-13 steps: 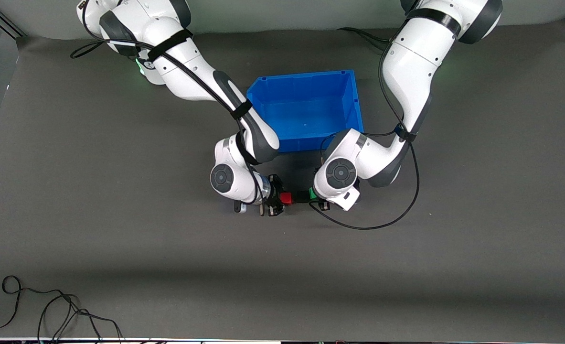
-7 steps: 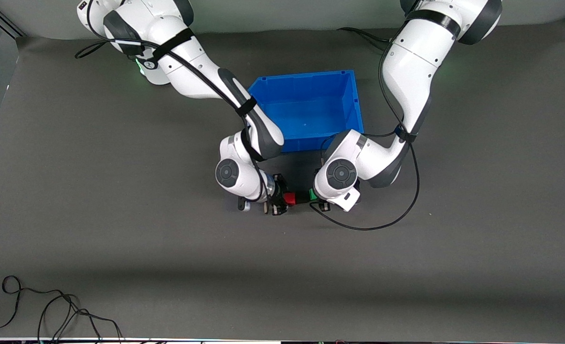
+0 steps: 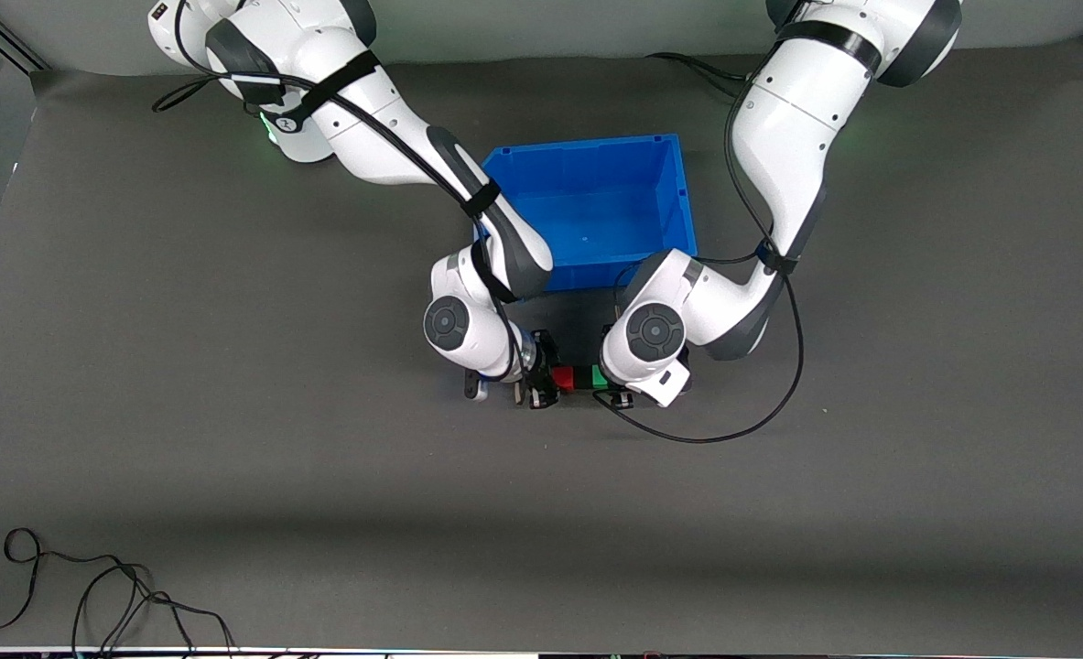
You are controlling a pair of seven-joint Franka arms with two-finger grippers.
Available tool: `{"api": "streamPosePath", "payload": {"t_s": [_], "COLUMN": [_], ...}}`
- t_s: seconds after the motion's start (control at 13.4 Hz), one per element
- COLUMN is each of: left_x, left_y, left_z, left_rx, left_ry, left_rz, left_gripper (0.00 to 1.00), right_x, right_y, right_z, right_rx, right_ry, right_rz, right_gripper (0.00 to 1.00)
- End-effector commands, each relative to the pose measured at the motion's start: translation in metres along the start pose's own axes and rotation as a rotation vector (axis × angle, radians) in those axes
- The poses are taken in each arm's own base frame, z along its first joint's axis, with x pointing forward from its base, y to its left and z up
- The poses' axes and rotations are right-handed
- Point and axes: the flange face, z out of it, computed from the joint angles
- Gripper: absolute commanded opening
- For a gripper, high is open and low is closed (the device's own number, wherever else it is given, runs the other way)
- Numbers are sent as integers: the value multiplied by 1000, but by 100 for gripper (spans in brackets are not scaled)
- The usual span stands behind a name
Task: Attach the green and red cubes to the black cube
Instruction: 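Press the red and green cubes against opposite sides of the black cube, then open both grippers and lift them away from the cube row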
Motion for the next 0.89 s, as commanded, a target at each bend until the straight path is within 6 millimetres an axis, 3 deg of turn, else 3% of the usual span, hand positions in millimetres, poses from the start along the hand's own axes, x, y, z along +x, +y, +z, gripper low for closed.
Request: {"api": "streamPosePath", "payload": {"t_s": [0.0, 0.07, 0.15, 0.22, 0.37, 0.52, 0.67, 0.82], "left_x": [4, 6, 11, 12, 21, 46, 86, 141], "left_y": [4, 7, 8, 4, 1, 9, 22, 36], "left_z": [-11, -26, -38, -51, -81, -121, -158, -200], "left_rx": [-17, -32, -26, -14, 14, 34, 67, 103], "left_ry": [15, 14, 33, 48, 75, 88, 101, 103], "left_rz": [-4, 1, 12, 24, 43, 75, 134, 213], "left_gripper": [100, 100, 100, 100, 100, 100, 100, 100], "right_x": [-6, -5, -6, -10, -20, -26, -29, -25], "right_y": [4, 3, 3, 1, -6, -14, -27, -43], "right_z": [12, 12, 11, 4, -22, -55, -101, -168], "right_rx": [6, 7, 8, 19, 46, 9, -23, -70], "right_ry": [2, 3, 3, 11, 44, 36, 29, 39], "right_rz": [19, 18, 16, -11, -86, -84, -86, -114], "right_gripper": [12, 34, 79, 100, 100, 100, 100, 100]}}
